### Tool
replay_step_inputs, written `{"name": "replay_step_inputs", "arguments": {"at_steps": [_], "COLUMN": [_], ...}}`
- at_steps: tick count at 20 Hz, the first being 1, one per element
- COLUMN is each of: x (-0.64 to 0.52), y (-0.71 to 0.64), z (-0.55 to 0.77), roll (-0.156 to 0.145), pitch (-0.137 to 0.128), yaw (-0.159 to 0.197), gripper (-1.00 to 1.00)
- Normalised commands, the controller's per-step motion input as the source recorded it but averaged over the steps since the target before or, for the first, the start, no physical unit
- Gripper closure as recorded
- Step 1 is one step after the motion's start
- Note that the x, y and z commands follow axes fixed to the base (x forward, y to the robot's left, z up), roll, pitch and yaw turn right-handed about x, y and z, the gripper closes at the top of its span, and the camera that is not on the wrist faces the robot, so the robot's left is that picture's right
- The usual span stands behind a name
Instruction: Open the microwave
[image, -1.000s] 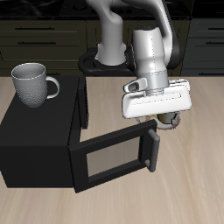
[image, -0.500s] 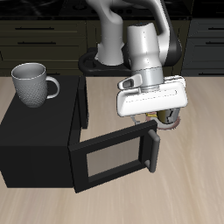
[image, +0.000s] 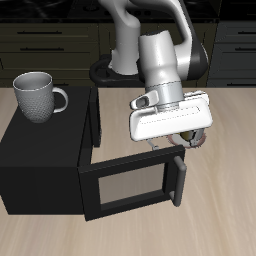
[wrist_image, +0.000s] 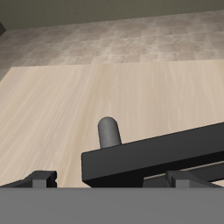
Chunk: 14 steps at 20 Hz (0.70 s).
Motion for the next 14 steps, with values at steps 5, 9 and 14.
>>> {"name": "replay_step_inputs", "arguments": {"at_steps": [5, 9, 14], "x": [0.19, 0.18, 0.22], "y": [-0.04, 0.02, 0.02], "z": [-0.11, -0.08, 0.01], "roll": [-0.002, 0.004, 0.015], "pitch": [0.001, -0.004, -0.02], "yaw": [0.011, 0.008, 0.034], "gripper": [-1.0, -1.0, -1.0]}}
